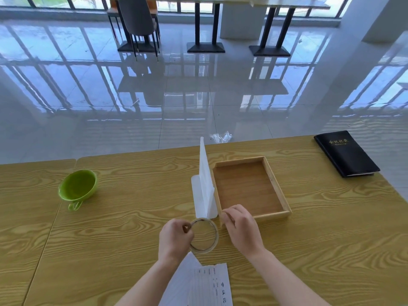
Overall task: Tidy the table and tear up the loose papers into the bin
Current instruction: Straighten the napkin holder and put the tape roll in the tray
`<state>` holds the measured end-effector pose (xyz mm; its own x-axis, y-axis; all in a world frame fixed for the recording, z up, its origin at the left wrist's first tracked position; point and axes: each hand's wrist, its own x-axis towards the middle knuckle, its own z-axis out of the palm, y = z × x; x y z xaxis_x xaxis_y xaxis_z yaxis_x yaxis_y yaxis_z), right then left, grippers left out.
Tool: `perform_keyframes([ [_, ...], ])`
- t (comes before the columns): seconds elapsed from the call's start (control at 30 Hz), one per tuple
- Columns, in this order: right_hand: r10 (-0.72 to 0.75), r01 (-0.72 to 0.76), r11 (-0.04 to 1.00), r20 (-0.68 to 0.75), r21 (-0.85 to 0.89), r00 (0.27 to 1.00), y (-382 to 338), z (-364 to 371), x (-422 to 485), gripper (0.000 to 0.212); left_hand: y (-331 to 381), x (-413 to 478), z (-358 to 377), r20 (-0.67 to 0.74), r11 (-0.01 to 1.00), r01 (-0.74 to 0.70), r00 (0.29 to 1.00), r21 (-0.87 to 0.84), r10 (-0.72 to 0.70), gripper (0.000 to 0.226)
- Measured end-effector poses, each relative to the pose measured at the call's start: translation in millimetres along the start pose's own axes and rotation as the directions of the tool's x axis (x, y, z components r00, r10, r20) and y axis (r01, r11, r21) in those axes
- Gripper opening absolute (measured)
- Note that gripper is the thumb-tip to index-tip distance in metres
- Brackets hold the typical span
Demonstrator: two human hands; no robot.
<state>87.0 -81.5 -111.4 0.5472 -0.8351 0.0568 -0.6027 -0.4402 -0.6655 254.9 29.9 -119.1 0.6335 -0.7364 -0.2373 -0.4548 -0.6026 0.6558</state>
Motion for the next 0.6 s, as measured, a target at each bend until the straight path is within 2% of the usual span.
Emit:
perform_keyframes([
  [0.1, 0.037, -0.04, 0.997, 0.034, 0.065, 0.999, 2.2, -10.7, -16.6, 0.025, 17.6, -16.8, 9.8, 0.037, 0.998, -0.007, 0.999, -0.058, 0.009, 0.015],
  [0.2, 0.046, -0.047, 0.999, 0.085, 0.001, 0.995, 9.2, -14.4, -24.3, 0.022, 37.9, -24.3, 19.0, 0.049, 0.981, 0.068, 0.997, -0.182, -0.06, 0.023],
  [0.27, 0.087, -0.087, 0.996, 0.014, -0.002, 0.996, 14.7, -19.3, -21.0, 0.022, 47.6, -24.2, 23.1, 0.058, 0.966, 0.065, 0.997, -0.251, -0.052, 0.018],
  [0.37, 0.19, -0.186, 0.982, -0.112, 0.041, 0.975, 25.3, -33.9, -3.0, 0.015, 52.8, -23.6, 24.8, 0.008, 0.971, -0.019, 1.0, -0.237, 0.022, 0.013],
  [0.47, 0.296, -0.293, 0.955, -0.149, 0.045, 0.943, 38.3, -44.4, 24.5, 0.018, 46.5, -18.1, 20.1, -0.063, 0.971, -0.016, 0.998, -0.238, 0.001, 0.021],
  [0.6, 0.394, -0.4, 0.917, -0.177, 0.005, 0.902, 51.1, -48.5, 60.7, 0.021, 47.3, -4.8, 12.6, -0.128, 0.977, -0.026, 0.992, -0.21, -0.001, 0.042],
])
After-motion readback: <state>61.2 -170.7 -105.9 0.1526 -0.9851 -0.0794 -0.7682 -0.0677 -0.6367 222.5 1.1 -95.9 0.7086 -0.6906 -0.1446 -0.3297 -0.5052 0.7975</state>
